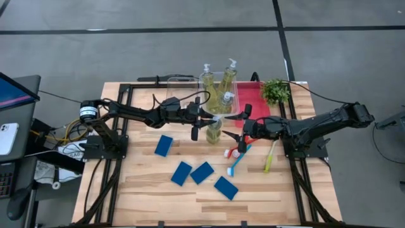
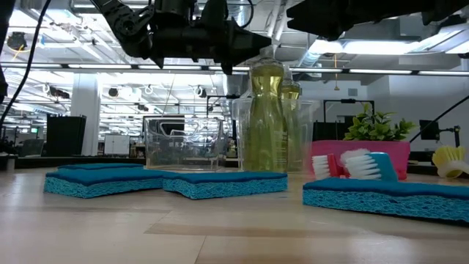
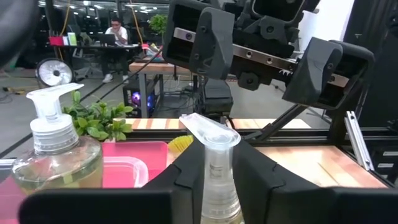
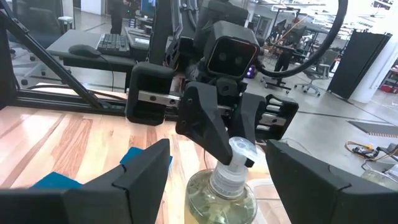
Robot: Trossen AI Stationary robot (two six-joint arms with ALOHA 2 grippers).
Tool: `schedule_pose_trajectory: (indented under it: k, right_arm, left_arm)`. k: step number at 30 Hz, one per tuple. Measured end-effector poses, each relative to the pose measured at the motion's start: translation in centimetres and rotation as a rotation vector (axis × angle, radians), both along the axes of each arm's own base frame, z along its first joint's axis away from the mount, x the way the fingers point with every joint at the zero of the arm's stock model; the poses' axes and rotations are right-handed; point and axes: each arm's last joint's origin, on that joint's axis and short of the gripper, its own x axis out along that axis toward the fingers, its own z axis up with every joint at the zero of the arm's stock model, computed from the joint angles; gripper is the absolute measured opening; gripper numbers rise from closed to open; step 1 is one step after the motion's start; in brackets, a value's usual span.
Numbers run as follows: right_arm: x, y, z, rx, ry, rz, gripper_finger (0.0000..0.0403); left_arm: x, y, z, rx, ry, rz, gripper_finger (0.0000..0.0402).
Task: Pick & Place Kitchen Sink Supplies
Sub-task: Put the transparent soap dispenser into the right transparent bin
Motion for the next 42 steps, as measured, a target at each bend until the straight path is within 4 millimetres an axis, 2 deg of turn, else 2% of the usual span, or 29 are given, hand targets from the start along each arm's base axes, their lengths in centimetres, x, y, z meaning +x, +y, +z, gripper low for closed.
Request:
schedule_pose_trajectory:
  k: [2,10,14,21,28,32,36,42]
  right_arm:
    - [0.0,0.0,0.0,0.0,0.0,0.0,0.026]
    - [0.0,0.0,0.0,0.0,0.0,0.0,0.026]
    - [0.0,0.0,0.0,0.0,0.001,0.0,0.026]
    - [0.0,0.0,0.0,-0.001,0.003,0.0,0.026]
    - [0.0,0.0,0.0,0.0,0.003,0.0,0.026]
    - [0.0,0.0,0.0,0.0,0.003,0.0,0.026]
    - [0.0,0.0,0.0,0.0,0.003,0.0,0.026]
    - [0.0,0.0,0.0,0.0,0.002,0.0,0.026]
  left_arm:
    - [0.0,0.0,0.0,-0.006,-0.001,0.001,0.0053]
    - [0.0,-0.1,0.1,-0.006,-0.004,-0.001,0.0052]
    - [-0.5,-0.4,0.9,-0.005,-0.011,-0.007,0.0052]
    - [-2.5,-0.8,5.1,0.016,-0.134,-0.013,0.0052]
    - [-5.9,-1.2,9.9,0.086,-0.279,0.038,0.0052]
    - [-7.8,-1.0,12.0,0.133,-0.355,0.097,0.0052]
    - [-9.2,-0.3,13.2,0.151,-0.404,0.16,0.0052]
    - [-9.4,1.8,13.1,0.16,-0.401,0.256,0.0052]
